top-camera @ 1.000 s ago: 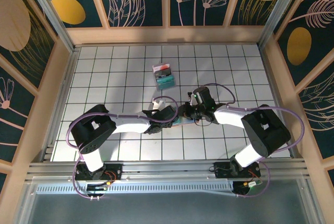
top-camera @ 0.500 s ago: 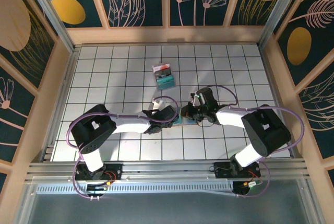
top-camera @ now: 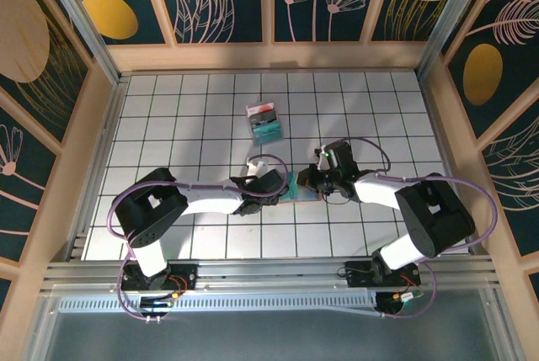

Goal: Take the credit cards out of the card holder

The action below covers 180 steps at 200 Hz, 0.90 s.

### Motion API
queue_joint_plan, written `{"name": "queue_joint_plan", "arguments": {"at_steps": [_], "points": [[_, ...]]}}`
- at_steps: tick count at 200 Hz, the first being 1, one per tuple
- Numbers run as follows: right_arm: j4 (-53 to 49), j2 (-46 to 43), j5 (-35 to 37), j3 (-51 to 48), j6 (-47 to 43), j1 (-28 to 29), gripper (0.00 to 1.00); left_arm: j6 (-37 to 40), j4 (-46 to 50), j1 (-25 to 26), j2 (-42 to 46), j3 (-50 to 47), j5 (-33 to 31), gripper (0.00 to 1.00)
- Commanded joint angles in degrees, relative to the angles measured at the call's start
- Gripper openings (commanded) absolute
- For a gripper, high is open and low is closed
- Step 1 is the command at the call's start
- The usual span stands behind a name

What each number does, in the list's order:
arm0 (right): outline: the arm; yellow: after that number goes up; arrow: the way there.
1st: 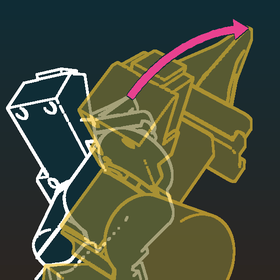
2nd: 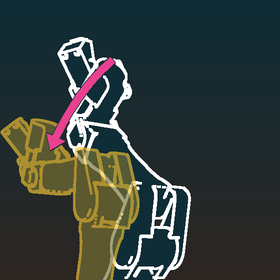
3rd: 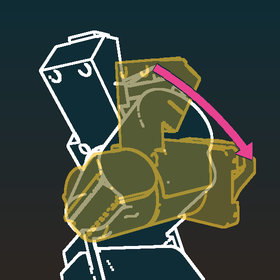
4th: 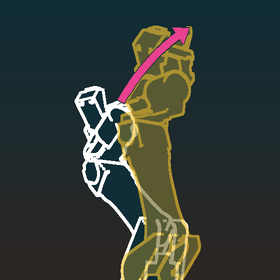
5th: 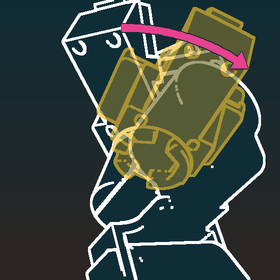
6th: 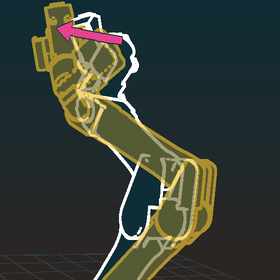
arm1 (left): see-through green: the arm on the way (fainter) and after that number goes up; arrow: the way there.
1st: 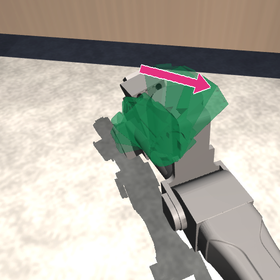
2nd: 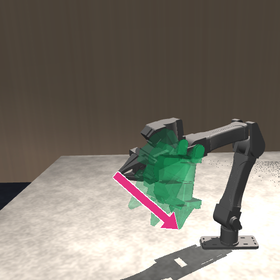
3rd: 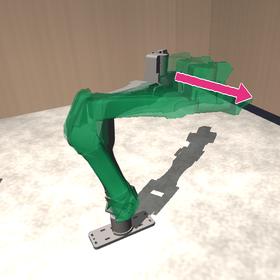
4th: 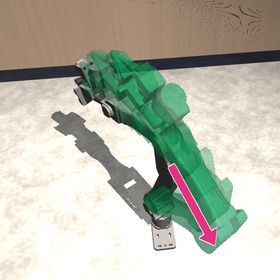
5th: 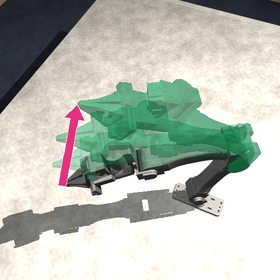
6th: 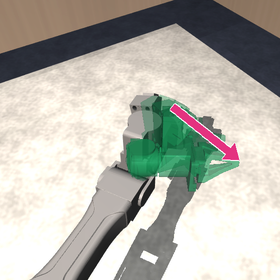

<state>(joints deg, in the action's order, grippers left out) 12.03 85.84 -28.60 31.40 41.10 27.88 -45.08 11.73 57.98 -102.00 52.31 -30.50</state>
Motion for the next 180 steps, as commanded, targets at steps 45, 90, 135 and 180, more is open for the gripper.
{"name": "queue_joint_plan", "arguments": {"at_steps": [45, 90, 135, 180], "points": [[1.2, -0.5, -0.6, -0.5, 1.1, -0.3, 0.04, 2.9, 2.9, -0.2, 1.2, 4.9, -0.3, 0.99], [1.7, -0.6, -0.8, -0.7, 1.2, -0.3, 0.04, 3.4, 2.8, -0.2, -0.5, 5.3, -0.7, 0.99], [3.8, -0.4, -2.1, -1.3, 2.6, -0.3, 0.05, 2.9, 3.0, -0.2, -4.3, 5.2, 0.1, 0.99], [7.2, -0.3, -4.0, -2.0, 4.7, -0.2, 0.09, 3.0, 3.7, -0.2, -5.1, 4.3, 0.6, 0.99]]}}
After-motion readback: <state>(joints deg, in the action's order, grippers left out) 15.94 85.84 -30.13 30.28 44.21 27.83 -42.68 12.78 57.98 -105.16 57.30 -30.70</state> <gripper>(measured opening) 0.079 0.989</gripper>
